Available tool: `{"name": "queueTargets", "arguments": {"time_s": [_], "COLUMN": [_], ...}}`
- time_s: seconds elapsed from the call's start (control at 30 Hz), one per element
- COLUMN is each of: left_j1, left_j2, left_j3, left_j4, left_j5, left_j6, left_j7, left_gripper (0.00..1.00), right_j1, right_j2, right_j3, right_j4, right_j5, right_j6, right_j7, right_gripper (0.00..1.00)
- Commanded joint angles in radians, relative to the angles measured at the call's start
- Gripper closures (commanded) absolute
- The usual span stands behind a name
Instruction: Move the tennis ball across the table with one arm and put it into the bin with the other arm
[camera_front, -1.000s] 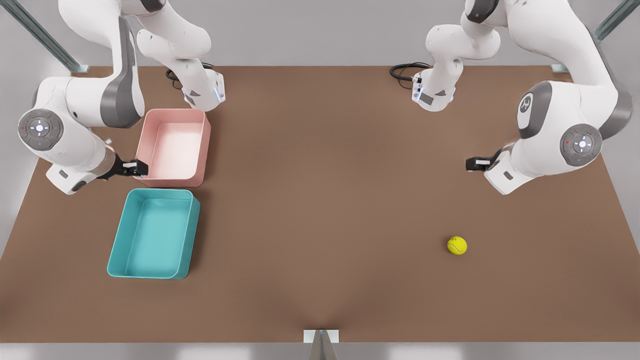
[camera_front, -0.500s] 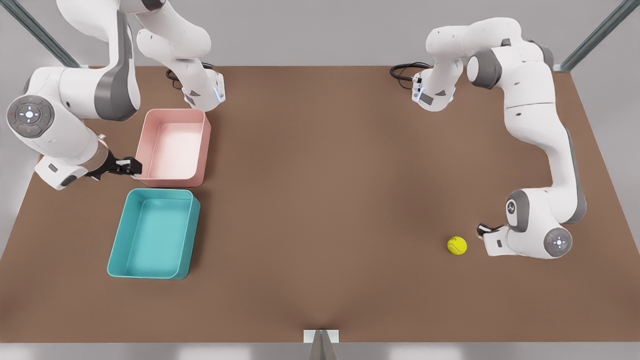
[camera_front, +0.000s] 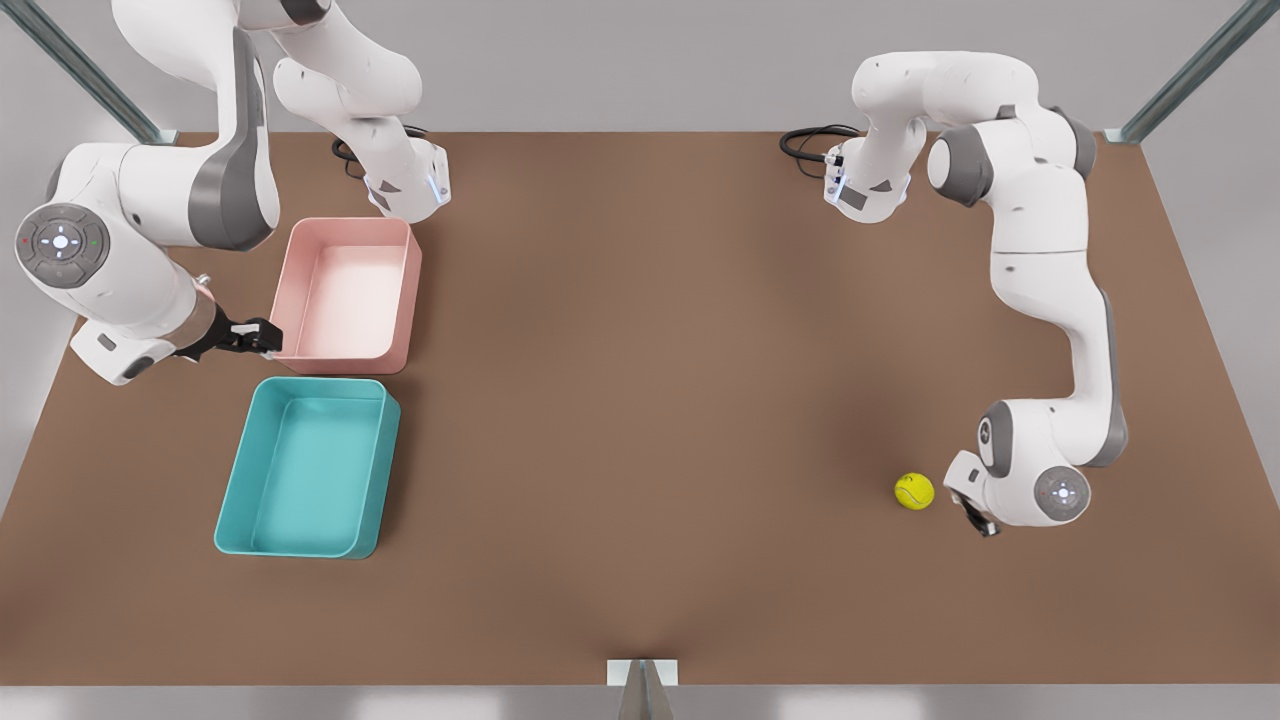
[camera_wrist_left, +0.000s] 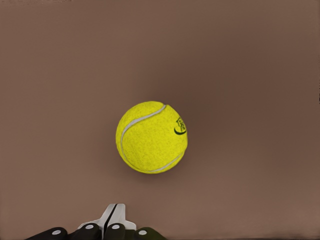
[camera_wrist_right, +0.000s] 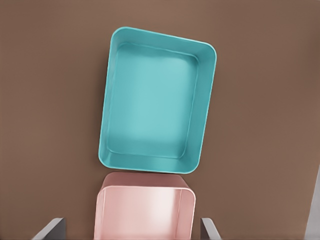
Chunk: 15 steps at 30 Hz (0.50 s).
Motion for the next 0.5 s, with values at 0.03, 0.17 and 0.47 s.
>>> {"name": "queueTargets", "arguments": {"time_s": [0.03,0.17,0.47], "left_j1": [0.000,-0.005,-0.115], "left_j2": [0.006,0.012,0.013], "left_j3": [0.000,0.000,-0.133], "left_j4": [0.000,-0.028,-0.042], "left_j5": [0.010,0.007,0.003], "left_j6": [-0.044,-0.044,0.020], "left_j7": [0.508,0.519,-0.007], "left_gripper": [0.79,0.79,0.79], "right_j1": [0.001,0.003,0.001], "right_j2": [-0.001,0.004,0.007], "right_j3": [0.000,0.000,0.000], "right_j4": [0.000,0.000,0.000], "right_j5": [0.000,0.000,0.000], "right_j6": [-0.007,-0.007,-0.007], "right_j7": [0.001,0.001,-0.002], "right_gripper": [0.00,0.00,0.00]}}
